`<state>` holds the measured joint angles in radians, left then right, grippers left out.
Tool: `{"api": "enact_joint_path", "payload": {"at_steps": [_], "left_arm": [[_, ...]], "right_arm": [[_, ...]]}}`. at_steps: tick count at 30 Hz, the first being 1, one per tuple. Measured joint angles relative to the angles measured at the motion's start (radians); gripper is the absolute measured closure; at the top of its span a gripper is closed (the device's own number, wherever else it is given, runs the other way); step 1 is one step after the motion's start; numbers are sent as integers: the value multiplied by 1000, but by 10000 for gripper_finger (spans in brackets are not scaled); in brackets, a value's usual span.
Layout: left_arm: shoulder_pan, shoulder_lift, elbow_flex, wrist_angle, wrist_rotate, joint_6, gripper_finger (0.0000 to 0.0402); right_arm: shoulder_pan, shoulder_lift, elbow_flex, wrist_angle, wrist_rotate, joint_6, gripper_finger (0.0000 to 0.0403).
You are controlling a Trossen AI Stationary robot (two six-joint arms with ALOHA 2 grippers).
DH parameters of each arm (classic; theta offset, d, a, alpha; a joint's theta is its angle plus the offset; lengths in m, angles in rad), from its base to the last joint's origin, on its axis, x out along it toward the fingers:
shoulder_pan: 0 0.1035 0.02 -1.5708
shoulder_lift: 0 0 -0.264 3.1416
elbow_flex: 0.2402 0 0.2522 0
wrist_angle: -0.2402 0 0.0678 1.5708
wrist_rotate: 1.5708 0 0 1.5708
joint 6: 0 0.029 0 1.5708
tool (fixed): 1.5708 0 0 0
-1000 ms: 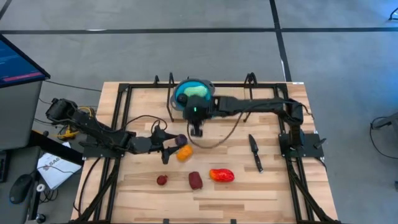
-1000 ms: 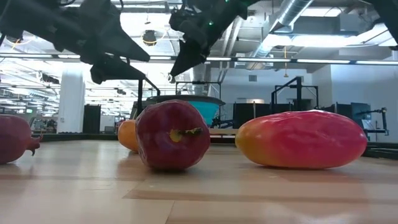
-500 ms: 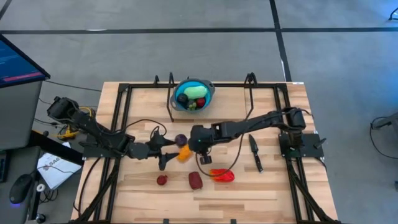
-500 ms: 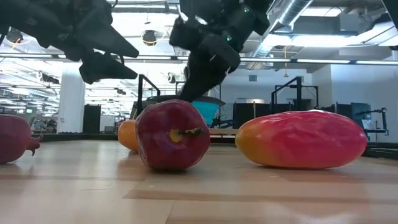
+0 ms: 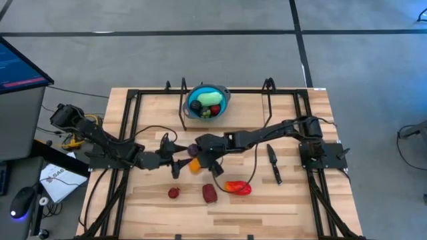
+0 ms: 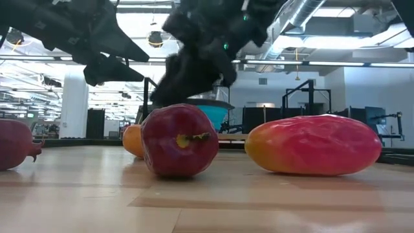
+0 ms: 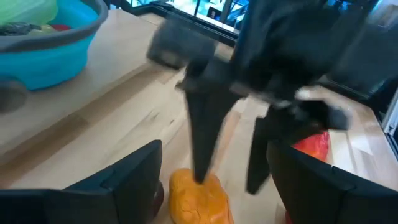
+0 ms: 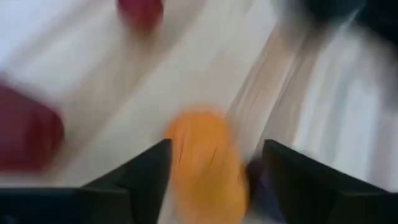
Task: Pick & Place Fruit
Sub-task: Put the yellow mango into the blue strainer bowl on the shelf
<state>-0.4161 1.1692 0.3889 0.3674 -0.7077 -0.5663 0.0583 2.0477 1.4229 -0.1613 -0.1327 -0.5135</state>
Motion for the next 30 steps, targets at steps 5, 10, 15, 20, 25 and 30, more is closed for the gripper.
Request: {"api": "enact_joint_path", "payload": {"at_steps": [5, 10, 15, 20, 25, 30], "left_arm": [[22, 0, 0, 0, 0, 0, 117], [36, 0, 0, 1, 0, 0, 117], [36, 0, 0, 1, 0, 0, 117], [36, 0, 0, 1, 1, 0, 117], [36, 0, 0, 1, 1, 0, 117], [36, 0, 0, 1, 6, 0, 117]], "right_arm": [[-33, 45, -5, 0, -72, -45, 109], [-43, 94, -4, 33, -98, -74, 110], [-52, 119, -3, 37, -107, -92, 117], [-56, 119, -3, 43, -106, -84, 124], [-54, 119, -3, 39, -107, -43, 146], [-55, 119, -3, 40, -107, -1, 185]]}}
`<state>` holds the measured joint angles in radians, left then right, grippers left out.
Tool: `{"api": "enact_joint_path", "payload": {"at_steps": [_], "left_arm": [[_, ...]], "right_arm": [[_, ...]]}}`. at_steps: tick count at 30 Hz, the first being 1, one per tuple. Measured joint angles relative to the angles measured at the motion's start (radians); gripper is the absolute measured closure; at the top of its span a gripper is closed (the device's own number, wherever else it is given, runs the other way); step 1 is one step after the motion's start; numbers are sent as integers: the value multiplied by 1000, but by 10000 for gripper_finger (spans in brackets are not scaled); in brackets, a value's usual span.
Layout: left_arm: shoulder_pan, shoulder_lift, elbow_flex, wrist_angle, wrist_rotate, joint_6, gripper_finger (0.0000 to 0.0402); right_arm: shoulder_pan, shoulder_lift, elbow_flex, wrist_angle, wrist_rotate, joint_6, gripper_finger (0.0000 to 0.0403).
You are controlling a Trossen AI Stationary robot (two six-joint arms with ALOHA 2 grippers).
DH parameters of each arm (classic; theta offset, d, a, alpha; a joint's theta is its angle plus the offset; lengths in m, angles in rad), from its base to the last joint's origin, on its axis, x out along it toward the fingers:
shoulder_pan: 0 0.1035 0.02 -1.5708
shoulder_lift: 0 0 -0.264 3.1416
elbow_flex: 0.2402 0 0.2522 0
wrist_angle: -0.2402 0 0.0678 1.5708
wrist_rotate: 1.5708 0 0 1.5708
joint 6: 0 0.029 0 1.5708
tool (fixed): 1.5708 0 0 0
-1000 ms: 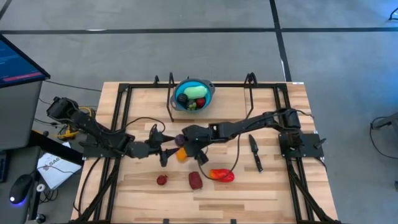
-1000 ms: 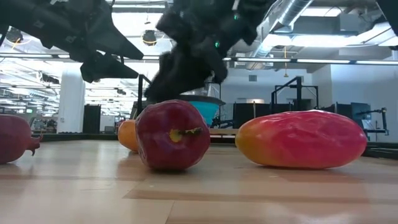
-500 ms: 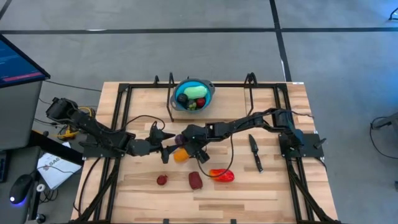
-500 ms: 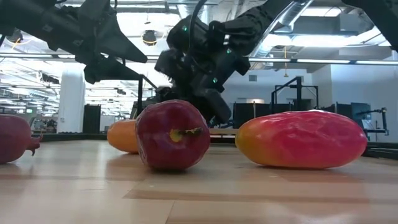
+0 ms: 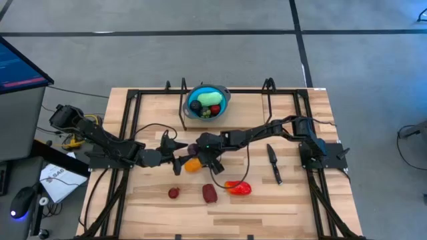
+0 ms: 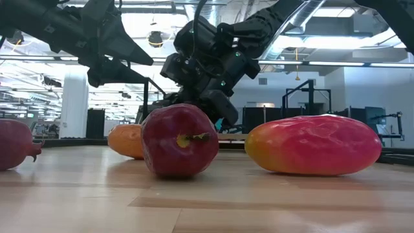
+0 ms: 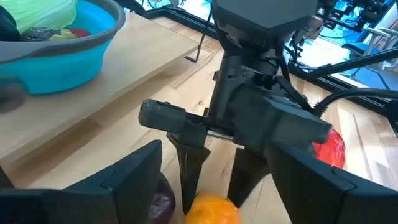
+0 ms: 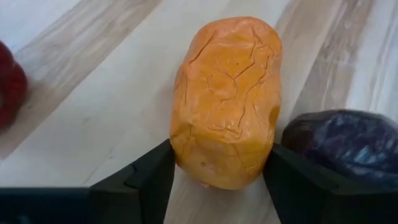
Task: Pick & Place Fruit
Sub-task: Put the yellow mango into the blue strainer bowl on the shelf
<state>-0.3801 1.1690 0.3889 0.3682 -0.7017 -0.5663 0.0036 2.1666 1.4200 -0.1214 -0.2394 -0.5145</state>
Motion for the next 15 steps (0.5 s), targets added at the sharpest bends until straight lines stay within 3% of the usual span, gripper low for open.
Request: {"api": "enact_joint_path", "payload": {"at_steps": [4, 9, 12, 15], "left_arm": [[-1, -4, 0, -7, 116, -30, 117], [-29, -1, 1, -136, 325, -216, 117], [-51, 37, 0, -233, 336, -307, 117], [-54, 101, -3, -222, 324, -324, 117]], "right_arm": [[-6, -2, 0, -10, 0, 65, 195], [-7, -6, 0, -31, 0, 119, 149], [-7, -5, 0, -5, 0, 140, 120], [-4, -3, 0, 13, 0, 150, 106]]}}
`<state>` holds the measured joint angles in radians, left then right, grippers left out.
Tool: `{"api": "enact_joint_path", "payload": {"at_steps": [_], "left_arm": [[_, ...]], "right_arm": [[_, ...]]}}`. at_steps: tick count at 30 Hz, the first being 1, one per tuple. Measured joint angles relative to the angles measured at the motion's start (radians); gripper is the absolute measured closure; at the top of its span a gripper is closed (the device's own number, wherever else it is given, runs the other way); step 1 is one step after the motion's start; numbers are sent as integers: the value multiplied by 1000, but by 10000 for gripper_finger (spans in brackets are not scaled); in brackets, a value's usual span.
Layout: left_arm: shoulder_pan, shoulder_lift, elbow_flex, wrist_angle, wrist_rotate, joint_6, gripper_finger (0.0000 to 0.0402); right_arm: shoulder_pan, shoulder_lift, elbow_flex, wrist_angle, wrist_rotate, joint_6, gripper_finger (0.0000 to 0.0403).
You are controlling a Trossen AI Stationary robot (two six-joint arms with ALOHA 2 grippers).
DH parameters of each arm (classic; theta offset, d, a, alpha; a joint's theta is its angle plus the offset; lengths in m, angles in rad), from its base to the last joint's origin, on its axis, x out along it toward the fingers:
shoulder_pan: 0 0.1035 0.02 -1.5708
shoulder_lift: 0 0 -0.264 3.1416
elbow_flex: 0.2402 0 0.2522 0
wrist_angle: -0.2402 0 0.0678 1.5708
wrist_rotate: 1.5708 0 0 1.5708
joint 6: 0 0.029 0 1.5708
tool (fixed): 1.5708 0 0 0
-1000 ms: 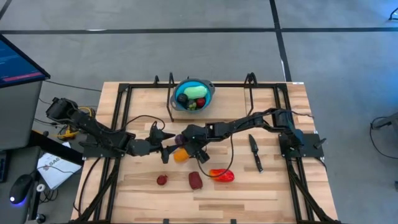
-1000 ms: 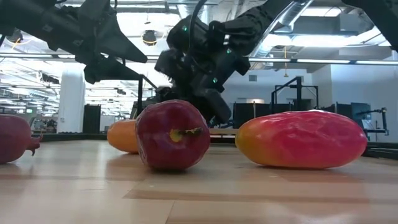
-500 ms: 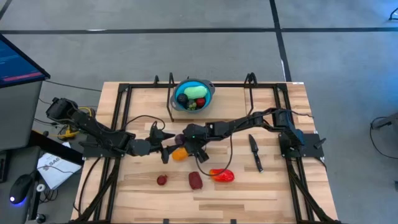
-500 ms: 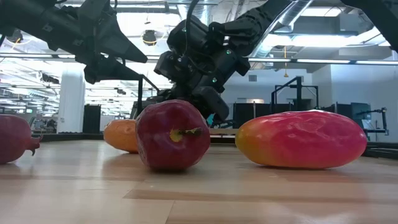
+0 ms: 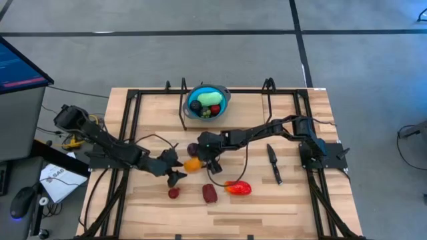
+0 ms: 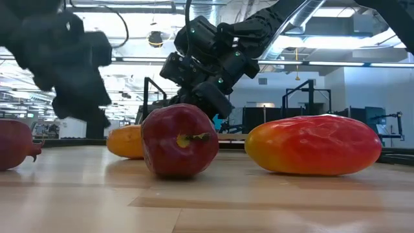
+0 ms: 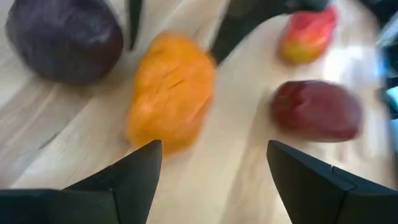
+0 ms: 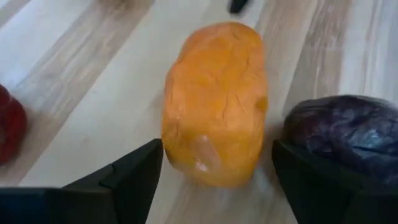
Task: Pick & Place Fruit
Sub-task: Put the yellow mango into the blue strainer bowl on the shelf
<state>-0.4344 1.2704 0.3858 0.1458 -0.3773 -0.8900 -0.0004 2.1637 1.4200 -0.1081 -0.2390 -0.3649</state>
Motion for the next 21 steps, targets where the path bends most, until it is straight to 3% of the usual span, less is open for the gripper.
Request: {"api": "enact_joint_path", "payload": {"at_steps": [6, 12, 16, 21], "left_arm": [[34, 145, -3, 48, -42, -1, 117], [77, 258, -3, 287, -66, 151, 117], [109, 296, -3, 389, -42, 232, 117], [124, 300, -2, 400, -40, 239, 117]], "right_arm": [[0, 1, 0, 34, 0, 0, 106], [0, 1, 0, 35, 0, 0, 108], [0, 1, 0, 34, -2, 8, 108], [-2, 1, 0, 34, -3, 11, 116]]}}
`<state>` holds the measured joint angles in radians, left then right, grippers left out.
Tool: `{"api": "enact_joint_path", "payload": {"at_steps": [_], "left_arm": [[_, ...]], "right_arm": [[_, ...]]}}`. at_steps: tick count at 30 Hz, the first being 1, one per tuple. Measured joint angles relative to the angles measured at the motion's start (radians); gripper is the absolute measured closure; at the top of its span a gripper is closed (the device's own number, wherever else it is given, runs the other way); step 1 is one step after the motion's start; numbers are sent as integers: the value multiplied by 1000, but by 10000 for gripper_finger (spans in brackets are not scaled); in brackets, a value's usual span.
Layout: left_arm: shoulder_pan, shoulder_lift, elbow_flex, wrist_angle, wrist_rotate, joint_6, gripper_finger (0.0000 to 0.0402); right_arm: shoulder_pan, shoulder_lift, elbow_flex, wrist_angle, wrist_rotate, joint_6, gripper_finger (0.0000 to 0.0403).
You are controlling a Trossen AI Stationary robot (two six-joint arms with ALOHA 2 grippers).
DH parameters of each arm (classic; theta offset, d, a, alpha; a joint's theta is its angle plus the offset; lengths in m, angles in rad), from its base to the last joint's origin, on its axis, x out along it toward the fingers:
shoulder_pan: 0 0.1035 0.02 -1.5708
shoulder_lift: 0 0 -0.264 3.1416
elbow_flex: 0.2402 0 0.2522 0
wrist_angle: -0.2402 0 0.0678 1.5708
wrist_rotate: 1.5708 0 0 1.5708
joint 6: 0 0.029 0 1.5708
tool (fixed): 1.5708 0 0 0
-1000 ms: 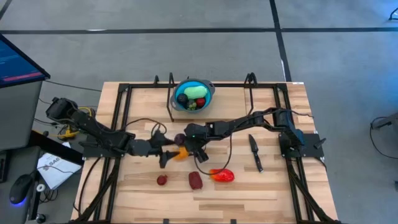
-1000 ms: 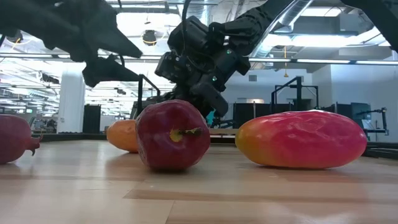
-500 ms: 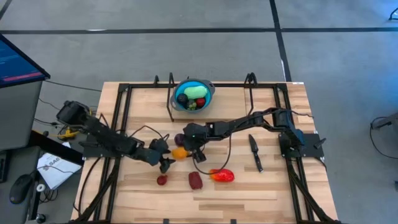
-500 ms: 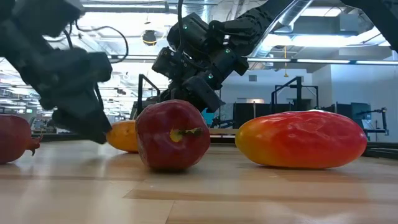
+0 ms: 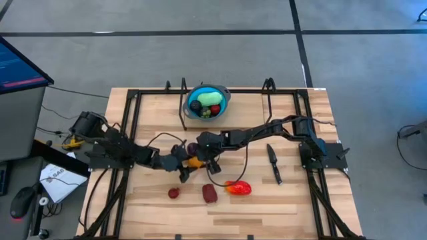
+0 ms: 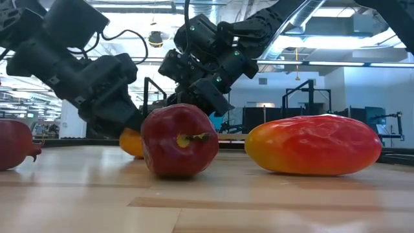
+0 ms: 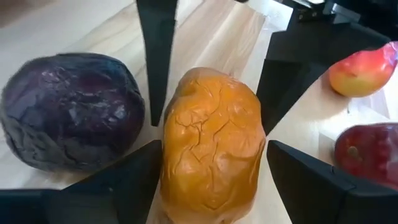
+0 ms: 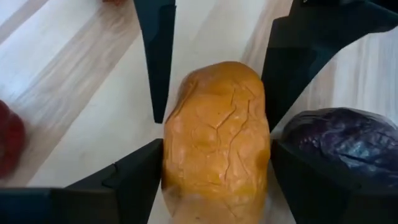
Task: Pick & Place Fruit
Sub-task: Put the yellow mango into the blue strainer bowl on the shelf
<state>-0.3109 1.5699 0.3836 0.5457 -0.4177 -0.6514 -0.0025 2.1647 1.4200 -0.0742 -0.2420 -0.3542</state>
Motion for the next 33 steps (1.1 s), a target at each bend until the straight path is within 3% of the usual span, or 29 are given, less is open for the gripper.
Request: {"api": "enact_joint_path", "payload": {"at_steps": [8, 15, 20, 27, 33], "left_arm": [[-4, -143, -1, 1, 8, 50, 117], [-4, -372, -37, -7, 5, 155, 117], [-4, -482, -122, -9, -56, 140, 117], [-4, -501, -193, -4, -124, 45, 117], [-4, -495, -198, 4, -126, 40, 117]], "right_arm": [[1, -1, 1, -53, -1, 44, 214], [-7, -100, -2, -330, 6, 85, 216], [-9, -273, 0, -496, 22, 53, 182], [-101, -462, 0, -428, 253, -42, 188], [-265, -443, 0, -348, 269, -199, 186]]}}
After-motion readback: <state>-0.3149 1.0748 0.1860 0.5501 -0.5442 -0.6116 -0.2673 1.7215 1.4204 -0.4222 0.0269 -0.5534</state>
